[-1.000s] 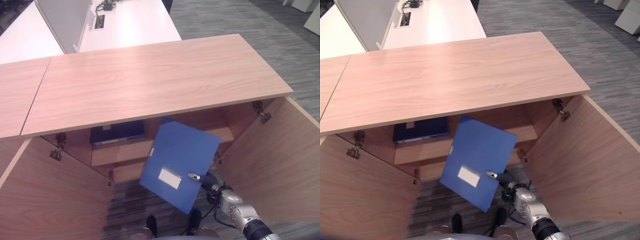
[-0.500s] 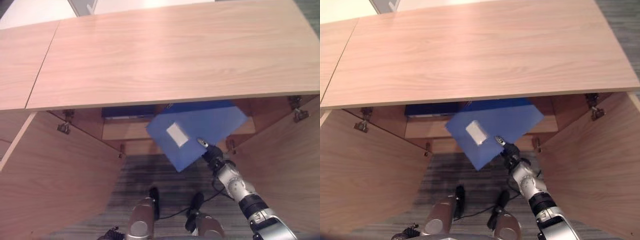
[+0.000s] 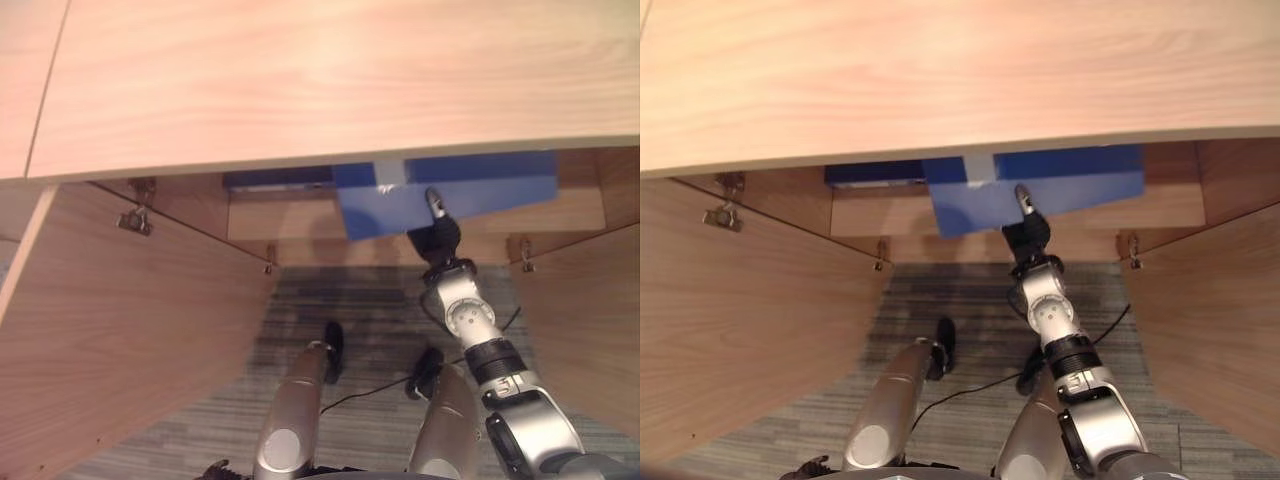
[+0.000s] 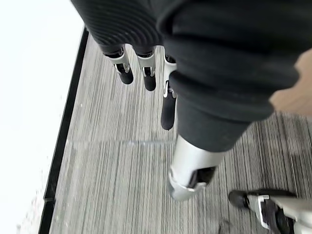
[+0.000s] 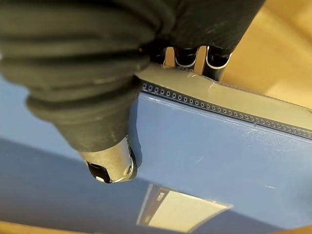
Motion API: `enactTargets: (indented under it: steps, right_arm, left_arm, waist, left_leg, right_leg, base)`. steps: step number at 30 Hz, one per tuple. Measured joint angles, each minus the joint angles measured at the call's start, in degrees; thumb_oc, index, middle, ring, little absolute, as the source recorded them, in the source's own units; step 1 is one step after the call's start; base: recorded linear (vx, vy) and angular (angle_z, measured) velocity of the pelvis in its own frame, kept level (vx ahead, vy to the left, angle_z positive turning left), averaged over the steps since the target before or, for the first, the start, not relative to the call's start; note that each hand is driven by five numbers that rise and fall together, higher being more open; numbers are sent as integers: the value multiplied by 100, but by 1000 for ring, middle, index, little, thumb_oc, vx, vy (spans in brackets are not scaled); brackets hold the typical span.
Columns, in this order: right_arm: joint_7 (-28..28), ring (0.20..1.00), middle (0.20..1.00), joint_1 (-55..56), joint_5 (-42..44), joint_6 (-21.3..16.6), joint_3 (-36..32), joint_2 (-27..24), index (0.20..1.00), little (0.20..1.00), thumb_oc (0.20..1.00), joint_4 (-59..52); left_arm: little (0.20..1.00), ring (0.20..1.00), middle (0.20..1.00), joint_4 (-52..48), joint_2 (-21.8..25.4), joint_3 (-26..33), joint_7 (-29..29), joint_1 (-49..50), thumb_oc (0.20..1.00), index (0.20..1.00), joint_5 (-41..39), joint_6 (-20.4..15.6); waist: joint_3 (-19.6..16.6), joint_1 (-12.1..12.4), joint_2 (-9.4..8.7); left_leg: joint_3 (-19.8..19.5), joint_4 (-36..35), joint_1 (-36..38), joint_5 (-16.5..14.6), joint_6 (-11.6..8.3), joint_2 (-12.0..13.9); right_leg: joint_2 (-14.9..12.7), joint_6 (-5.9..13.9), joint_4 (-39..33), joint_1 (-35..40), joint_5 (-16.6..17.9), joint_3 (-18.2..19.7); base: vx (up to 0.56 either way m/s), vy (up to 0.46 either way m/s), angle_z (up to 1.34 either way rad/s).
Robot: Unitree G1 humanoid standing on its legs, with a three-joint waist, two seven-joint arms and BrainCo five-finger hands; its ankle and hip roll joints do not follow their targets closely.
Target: Put the empty folder in the office cabinet
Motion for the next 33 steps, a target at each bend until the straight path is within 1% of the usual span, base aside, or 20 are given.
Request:
enactTargets:
  steps: [2, 4, 7, 9, 12, 13, 15, 17, 18, 19, 21, 23, 24, 26, 28, 29, 30, 31, 32, 33]
  right_arm:
    - [-36, 200, 200, -492, 215, -155, -226, -75, 200, 200, 200, 271]
    - [-89, 200, 200, -981, 388, -259, -433, -157, 200, 200, 200, 685]
    - [-211, 200, 200, -1819, 648, -420, -803, -453, 200, 200, 200, 1577]
    - [-349, 200, 200, -2291, 760, -482, -1110, -672, 200, 200, 200, 2260]
    - [-551, 200, 200, -3096, 1108, -721, -1568, -1052, 200, 200, 200, 3269]
    - [-617, 200, 200, -3167, 1190, -744, -1592, -1149, 200, 200, 200, 3437]
    - [-669, 200, 200, -3167, 1208, -745, -1503, -1234, 200, 200, 200, 3479]
    - [-679, 200, 200, -3249, 1269, -752, -1459, -1341, 200, 200, 200, 3680]
    - [-745, 200, 200, -3401, 1286, -752, -1270, -1609, 200, 200, 200, 3968]
    - [-865, 200, 200, -3598, 1267, -720, -1044, -1913, 200, 200, 200, 4215]
    - [-1011, 200, 200, -3875, 1160, -601, -842, -2266, 200, 200, 200, 4752]
    - [-1312, 200, 200, -4371, 814, -314, -286, -2656, 200, 200, 200, 5620]
    - [-1454, 200, 200, -4466, 659, -198, -165, -2747, 200, 200, 200, 5688]
    - [-1535, 200, 200, -4602, 447, 58, -102, -2898, 200, 200, 200, 5700]
    - [-1612, 200, 200, -4600, 358, 203, -103, -2928, 200, 200, 200, 5732]
    - [-1599, 200, 200, -4681, 284, 359, 141, -2985, 200, 200, 200, 5912]
    - [-1601, 200, 200, -4768, 199, 451, 368, -3021, 200, 200, 200, 6109]
    - [-1620, 200, 200, -4839, -13, 622, 577, -3096, 200, 200, 200, 6291]
    - [-1622, 200, 200, -4837, -165, 864, 510, -3088, 200, 200, 200, 6302]
    - [-1621, 200, 200, -4835, -181, 966, 543, -3021, 200, 200, 200, 6307]
  left_arm:
    - [1000, 1000, 1000, 31, 10, -225, -115, 136, 1000, 1000, -41, 28]
    - [1000, 1000, 1000, 46, 21, -381, -183, 305, 1000, 1000, -152, 32]
    - [1000, 1000, 1000, -91, 35, -673, -254, 661, 1000, 1000, -203, 35]
    - [1000, 1000, 1000, -134, 34, -843, -295, 771, 1000, 1000, -214, 37]
    - [1000, 1000, 1000, -189, 78, -1088, -328, 815, 1000, 1000, -342, 42]
    - [1000, 1000, 1000, -330, 119, -1116, -326, 879, 1000, 1000, -364, 58]
    - [1000, 1000, 1000, -529, 183, -1116, -325, 905, 1000, 1000, -371, 46]
    - [1000, 1000, 1000, -829, 333, -1272, -328, 960, 1000, 1000, -367, 32]
    - [1000, 1000, 1000, -999, 484, -1349, -332, 970, 1000, 1000, -366, 31]
    - [1000, 1000, 1000, -1087, 619, -1363, -335, 1003, 1000, 1000, -366, 41]
    - [1000, 1000, 1000, -1316, 804, -1516, -349, 1055, 1000, 1000, -366, 124]
    - [1000, 1000, 1000, -1708, 964, -1606, -355, 1166, 1000, 1000, -370, 123]
    - [1000, 1000, 1000, -1741, 971, -1612, -353, 1172, 1000, 1000, -369, 131]
    - [1000, 1000, 1000, -2209, 1139, -1789, -428, 1229, 1000, 1000, -368, 167]
    - [1000, 1000, 1000, -2390, 1177, -1725, -460, 1223, 1000, 1000, -367, 154]
    - [1000, 1000, 1000, -2790, 1356, -1761, -526, 1315, 1000, 1000, -367, 271]
    - [1000, 1000, 1000, -3143, 1527, -1757, -567, 1414, 1000, 1000, -368, 290]
    - [1000, 1000, 1000, -3594, 1817, -1728, -610, 1507, 1000, 1000, -368, 257]
    - [1000, 1000, 1000, -3588, 1920, -1609, -617, 1484, 1000, 1000, -367, 266]
    - [1000, 1000, 1000, -3519, 1952, -1558, -624, 1465, 1000, 1000, -355, 278]
  waist:
    - [-29, 30, 1]
    - [-159, 23, 32]
    - [-412, 87, 102]
    - [-616, 149, 163]
    - [-699, 183, 226]
    - [-796, 177, 226]
    - [-834, 186, 225]
    - [-991, 248, 239]
    - [-1042, 326, 241]
    - [-1055, 366, 259]
    - [-1055, 439, 260]
    - [-1061, 473, 269]
    - [-1060, 466, 271]
    - [-1059, 455, 276]
    - [-1055, 466, 298]
    - [-1052, 480, 295]
    - [-1052, 478, 295]
    - [-1052, 483, 296]
    - [-1052, 475, 309]
    - [-1052, 467, 321]
  left_leg:
    - [3, 253, -228, -89, 6, 7]
    - [-48, 526, -507, -177, 16, 18]
    - [-76, 959, -931, -329, 70, 27]
    - [-78, 1158, -1179, -376, 120, 28]
    - [-89, 1317, -1420, -388, 132, 22]
    - [-107, 1360, -1530, -404, 104, 2]
    - [-104, 1400, -1586, -403, 104, -12]
    - [-107, 1433, -1779, -385, 113, -23]
    - [-108, 1481, -1936, -369, 118, -59]
    - [-129, 1596, -2151, -359, 134, -94]
    - [-118, 1739, -2345, -370, 166, -122]
    - [-116, 1876, -2493, -398, 216, -153]
    - [-117, 1941, -2571, -417, 241, -152]
    - [-68, 2054, -2717, -449, 281, -152]
    - [-60, 2078, -2733, -463, 285, -153]
    - [-60, 2114, -2752, -475, 279, -153]
    - [-65, 2148, -2781, -486, 277, -154]
    - [-83, 2186, -2839, -509, 242, -154]
    - [-85, 2196, -2882, -501, 235, -153]
    - [-80, 2197, -2901, -504, 230, -153]
  right_leg:
    - [-63, -29, 241, -226, -129, 65]
    - [-67, -46, 450, -463, -238, 130]
    - [-66, -42, 815, -868, -381, 314]
    - [-65, 6, 968, -1088, -464, 405]
    - [-64, 64, 1085, -1310, -512, 474]
    - [-70, 84, 1134, -1409, -528, 504]
    - [-67, 114, 1185, -1485, -549, 562]
    - [-72, 124, 1247, -1678, -554, 587]
    - [-149, 111, 1349, -1850, -566, 597]
    - [-196, 108, 1489, -2056, -607, 621]
    - [-235, 95, 1646, -2260, -654, 692]
    - [-253, 70, 1789, -2412, -684, 777]
    - [-256, 72, 1832, -2481, -691, 785]
    - [-255, 72, 1939, -2659, -692, 885]
    - [-254, 82, 1954, -2679, -697, 905]
    - [-252, 74, 1982, -2697, -706, 915]
    - [-253, 52, 2020, -2724, -721, 920]
    - [-255, 90, 2062, -2774, -763, 926]
    - [-260, 99, 2071, -2824, -768, 926]
    - [-252, 96, 2090, -2851, -772, 935]
  base:
    - [-21, 19, 4]
    - [-31, 16, 11]
    - [-20, 3, 5]
    - [1, -3, 2]
    - [-1, -3, 1]
    - [7, -19, 7]
    - [-2, -18, 8]
    - [-12, -11, 8]
    - [-16, 0, 24]
    - [-18, 4, 28]
    - [-17, 4, 16]
    - [-14, -2, 7]
    - [0, 0, 0]
    - [-4, -1, -2]
    - [-11, -17, -1]
    - [0, 0, 0]
    - [-13, -3, 5]
    - [0, 0, 0]
    - [-19, -59, 0]
    - [-31, -84, -4]
